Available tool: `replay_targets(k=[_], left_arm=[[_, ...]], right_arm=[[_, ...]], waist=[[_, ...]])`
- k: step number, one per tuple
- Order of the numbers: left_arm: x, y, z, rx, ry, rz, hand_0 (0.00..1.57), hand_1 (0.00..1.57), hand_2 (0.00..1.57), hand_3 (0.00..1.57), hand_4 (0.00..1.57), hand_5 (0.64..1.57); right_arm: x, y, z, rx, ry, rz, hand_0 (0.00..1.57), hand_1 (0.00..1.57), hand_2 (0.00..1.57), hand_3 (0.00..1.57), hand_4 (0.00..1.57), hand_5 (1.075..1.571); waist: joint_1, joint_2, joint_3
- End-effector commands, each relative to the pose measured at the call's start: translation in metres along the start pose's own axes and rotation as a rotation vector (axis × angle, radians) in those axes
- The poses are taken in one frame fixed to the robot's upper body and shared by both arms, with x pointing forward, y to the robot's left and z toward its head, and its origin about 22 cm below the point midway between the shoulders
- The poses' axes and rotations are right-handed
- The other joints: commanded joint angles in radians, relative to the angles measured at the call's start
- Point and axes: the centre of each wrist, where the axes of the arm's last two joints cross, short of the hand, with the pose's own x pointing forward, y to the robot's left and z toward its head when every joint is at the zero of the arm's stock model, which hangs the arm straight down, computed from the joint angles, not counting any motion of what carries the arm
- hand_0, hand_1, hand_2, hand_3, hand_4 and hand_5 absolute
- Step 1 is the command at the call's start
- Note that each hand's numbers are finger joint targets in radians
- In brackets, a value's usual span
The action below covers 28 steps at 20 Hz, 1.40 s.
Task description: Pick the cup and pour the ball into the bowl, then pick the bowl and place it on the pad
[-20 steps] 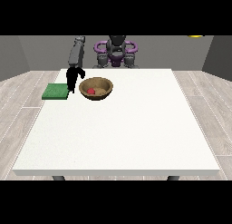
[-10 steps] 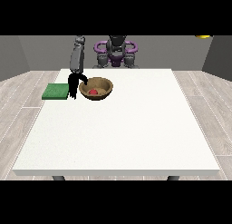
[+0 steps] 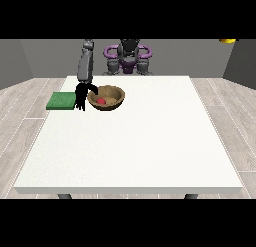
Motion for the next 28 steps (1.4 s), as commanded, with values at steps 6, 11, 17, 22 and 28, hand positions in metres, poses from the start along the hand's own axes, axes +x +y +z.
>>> replay_targets(k=[6, 11, 17, 22, 28], left_arm=[[-0.016, 0.025, 0.021, 0.002, 0.042, 0.013, 0.00, 0.00, 0.00, 0.00, 1.02, 1.543], [0.031, 0.032, 0.009, -0.011, -0.078, 0.006, 0.00, 0.00, 0.00, 0.00, 1.02, 1.537], [0.020, 0.037, 0.012, 0.008, -0.054, 0.031, 0.00, 0.00, 0.00, 0.00, 1.13, 1.517], [-0.017, 0.043, 0.021, 0.045, 0.081, 0.047, 0.00, 0.00, 0.00, 0.00, 1.19, 1.526], [-0.049, 0.077, 0.052, 0.144, 0.148, 0.017, 0.00, 0.00, 0.00, 0.00, 1.20, 1.540]], right_arm=[[-0.029, 0.042, 0.015, -0.034, 0.109, 0.010, 0.00, 0.00, 0.00, 0.00, 0.50, 1.556], [-0.024, -0.041, 0.030, -0.205, 0.234, 0.231, 1.57, 1.57, 1.57, 1.55, 0.91, 1.470], [-0.019, -0.048, 0.033, -0.255, 0.223, 0.361, 1.57, 1.57, 1.57, 1.42, 0.95, 1.530], [0.037, -0.059, -0.008, -0.272, 0.251, 0.491, 1.57, 1.57, 1.57, 1.25, 1.01, 1.546], [0.081, -0.038, -0.041, -0.192, 0.356, 0.554, 1.57, 1.57, 1.57, 0.97, 1.05, 1.557]], waist=[[0.002, -0.026, 0.0125], [0.042, 0.076, 0.0120], [0.036, 0.063, 0.0095], [-0.014, -0.078, 0.0071], [-0.105, -0.137, 0.0106]])
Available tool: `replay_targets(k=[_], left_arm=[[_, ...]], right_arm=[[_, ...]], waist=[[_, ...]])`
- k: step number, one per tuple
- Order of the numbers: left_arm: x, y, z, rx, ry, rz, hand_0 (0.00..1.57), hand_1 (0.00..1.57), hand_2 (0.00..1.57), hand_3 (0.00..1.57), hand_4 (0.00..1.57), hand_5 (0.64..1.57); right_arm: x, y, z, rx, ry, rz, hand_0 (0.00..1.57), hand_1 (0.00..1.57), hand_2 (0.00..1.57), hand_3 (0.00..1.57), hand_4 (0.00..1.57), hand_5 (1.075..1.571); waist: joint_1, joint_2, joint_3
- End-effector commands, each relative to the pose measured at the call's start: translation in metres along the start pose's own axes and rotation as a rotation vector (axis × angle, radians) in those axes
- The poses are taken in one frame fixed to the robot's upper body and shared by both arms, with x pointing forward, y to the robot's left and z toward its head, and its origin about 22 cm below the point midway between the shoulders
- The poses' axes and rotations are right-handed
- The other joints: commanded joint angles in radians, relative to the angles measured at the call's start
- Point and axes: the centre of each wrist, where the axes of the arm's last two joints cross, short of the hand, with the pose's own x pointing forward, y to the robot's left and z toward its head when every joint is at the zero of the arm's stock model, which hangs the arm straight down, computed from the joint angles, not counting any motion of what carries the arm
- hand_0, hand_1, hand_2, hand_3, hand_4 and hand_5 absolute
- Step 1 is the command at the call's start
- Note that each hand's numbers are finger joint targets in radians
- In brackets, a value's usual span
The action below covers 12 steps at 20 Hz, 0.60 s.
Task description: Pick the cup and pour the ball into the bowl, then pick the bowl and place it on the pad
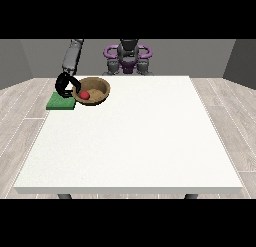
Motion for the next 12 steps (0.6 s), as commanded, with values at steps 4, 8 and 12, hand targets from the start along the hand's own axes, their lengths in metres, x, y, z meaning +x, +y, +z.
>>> replay_targets(k=[4, 8, 12], left_arm=[[-0.032, 0.042, 0.032, 0.084, 0.053, -0.027, 0.00, 0.00, 0.00, 0.00, 1.20, 1.540], [-0.042, 0.037, 0.035, 0.100, 0.077, -0.025, 0.00, 0.00, 0.00, 0.00, 1.20, 1.545], [-0.045, 0.060, 0.053, 0.114, 0.054, -0.036, 0.00, 0.00, 0.00, 0.00, 1.20, 1.542]], right_arm=[[0.060, -0.041, -0.016, 0.020, 0.040, 0.159, 1.57, 1.57, 1.57, 0.72, 1.05, 1.563], [0.076, -0.077, -0.020, 0.012, 0.057, 0.097, 1.57, 1.57, 1.57, 0.67, 1.08, 1.566], [0.091, -0.104, -0.019, 0.005, 0.019, 0.098, 1.57, 1.57, 1.57, 0.58, 1.09, 1.564]], waist=[[-0.096, -0.043, 0.0046], [-0.124, -0.059, 0.0058], [-0.120, -0.032, 0.0057]])
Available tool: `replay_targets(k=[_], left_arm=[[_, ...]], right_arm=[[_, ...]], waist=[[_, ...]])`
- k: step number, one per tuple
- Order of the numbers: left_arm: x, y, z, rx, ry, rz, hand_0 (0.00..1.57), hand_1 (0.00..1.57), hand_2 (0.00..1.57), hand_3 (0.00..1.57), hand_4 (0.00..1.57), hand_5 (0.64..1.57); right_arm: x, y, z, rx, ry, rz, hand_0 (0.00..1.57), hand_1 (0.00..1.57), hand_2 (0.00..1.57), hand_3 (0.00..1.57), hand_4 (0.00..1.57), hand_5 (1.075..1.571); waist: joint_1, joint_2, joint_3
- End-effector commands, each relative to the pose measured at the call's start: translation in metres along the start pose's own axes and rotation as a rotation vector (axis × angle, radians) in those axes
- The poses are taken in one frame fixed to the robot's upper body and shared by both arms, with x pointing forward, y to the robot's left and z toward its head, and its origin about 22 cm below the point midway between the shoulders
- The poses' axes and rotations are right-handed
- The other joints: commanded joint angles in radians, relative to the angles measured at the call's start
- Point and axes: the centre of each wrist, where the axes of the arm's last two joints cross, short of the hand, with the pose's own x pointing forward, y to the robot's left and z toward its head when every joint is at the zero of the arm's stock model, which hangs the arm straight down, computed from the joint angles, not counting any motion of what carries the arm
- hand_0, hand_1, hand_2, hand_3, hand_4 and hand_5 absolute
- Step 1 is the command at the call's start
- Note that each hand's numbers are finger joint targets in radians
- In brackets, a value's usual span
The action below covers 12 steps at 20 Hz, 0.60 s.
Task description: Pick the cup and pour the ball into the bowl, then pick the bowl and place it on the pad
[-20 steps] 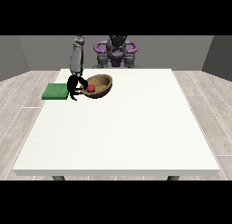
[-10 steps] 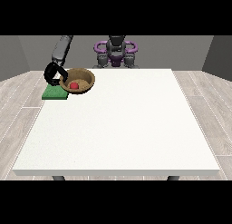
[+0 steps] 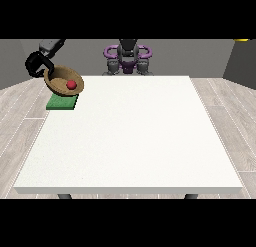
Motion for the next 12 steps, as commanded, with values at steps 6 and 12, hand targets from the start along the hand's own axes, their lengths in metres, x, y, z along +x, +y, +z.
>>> replay_targets(k=[6, 12], left_arm=[[-0.021, 0.020, 0.022, 0.040, -0.044, -0.016, 0.00, 0.00, 0.00, 0.00, 1.21, 1.555], [-0.005, 0.009, 0.005, 0.018, -0.091, -0.022, 0.00, 0.00, 0.00, 0.00, 1.21, 1.553]], right_arm=[[-0.020, -0.029, 0.006, 0.001, -0.026, -0.014, 1.57, 1.57, 1.57, 0.38, 1.12, 1.568], [-0.021, 0.005, 0.000, 0.005, -0.042, -0.138, 1.57, 1.57, 1.57, 0.44, 1.06, 1.569]], waist=[[-0.010, 0.057, 0.0008], [0.004, 0.123, 0.0013]])
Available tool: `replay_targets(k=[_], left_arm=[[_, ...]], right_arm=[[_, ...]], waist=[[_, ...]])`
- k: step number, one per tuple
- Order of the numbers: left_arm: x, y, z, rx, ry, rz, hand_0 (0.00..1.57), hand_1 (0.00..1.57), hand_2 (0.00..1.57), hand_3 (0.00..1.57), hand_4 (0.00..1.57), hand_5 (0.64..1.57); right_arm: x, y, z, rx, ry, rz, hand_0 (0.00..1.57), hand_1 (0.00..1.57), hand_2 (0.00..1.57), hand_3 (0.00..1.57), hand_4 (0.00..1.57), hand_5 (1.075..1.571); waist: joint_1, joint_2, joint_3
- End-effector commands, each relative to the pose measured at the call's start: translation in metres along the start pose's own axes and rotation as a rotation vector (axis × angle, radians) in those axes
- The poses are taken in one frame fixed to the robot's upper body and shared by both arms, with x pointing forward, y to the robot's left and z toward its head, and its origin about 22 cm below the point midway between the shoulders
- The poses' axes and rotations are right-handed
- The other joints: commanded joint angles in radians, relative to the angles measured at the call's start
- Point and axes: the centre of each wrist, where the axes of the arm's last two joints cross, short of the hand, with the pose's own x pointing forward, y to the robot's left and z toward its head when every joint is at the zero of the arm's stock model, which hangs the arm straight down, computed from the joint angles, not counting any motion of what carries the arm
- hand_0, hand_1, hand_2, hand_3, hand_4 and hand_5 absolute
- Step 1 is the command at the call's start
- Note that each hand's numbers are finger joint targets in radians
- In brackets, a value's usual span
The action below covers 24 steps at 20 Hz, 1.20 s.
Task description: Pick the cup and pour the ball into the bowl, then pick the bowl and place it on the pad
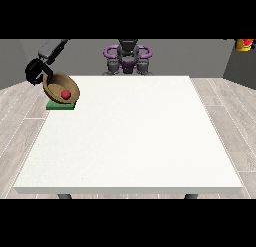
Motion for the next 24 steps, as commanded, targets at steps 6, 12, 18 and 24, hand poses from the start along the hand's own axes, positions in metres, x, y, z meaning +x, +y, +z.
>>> replay_targets(k=[6, 12, 18, 24], left_arm=[[0.008, 0.004, -0.004, -0.005, -0.018, -0.003, 0.00, 0.00, 0.00, 0.00, 1.20, 1.557], [0.030, -0.002, -0.011, -0.022, -0.070, 0.006, 0.00, 0.00, 0.00, 0.00, 1.19, 1.561], [0.014, 0.015, 0.001, 0.018, -0.048, 0.001, 0.00, 0.00, 0.00, 0.00, 1.19, 1.561], [0.025, 0.021, 0.000, 0.002, -0.104, -0.010, 0.00, 0.00, 0.00, 0.00, 1.19, 1.564]], right_arm=[[-0.020, 0.030, 0.001, 0.018, 0.018, -0.079, 1.57, 1.57, 1.57, 0.55, 1.02, 1.571], [-0.022, -0.019, -0.002, -0.108, 0.074, -0.133, 1.57, 1.57, 1.57, 1.16, 0.19, 1.557], [-0.007, -0.029, -0.002, -0.164, 0.019, -0.139, 1.51, 1.51, 1.41, 0.82, 0.00, 1.552], [-0.004, -0.004, -0.009, -0.158, -0.031, -0.236, 1.45, 1.45, 1.38, 0.75, 0.00, 1.540]], waist=[[0.005, 0.010, 0.0014], [0.043, 0.056, 0.0021], [0.013, 0.047, 0.0013], [0.047, 0.114, 0.0017]])
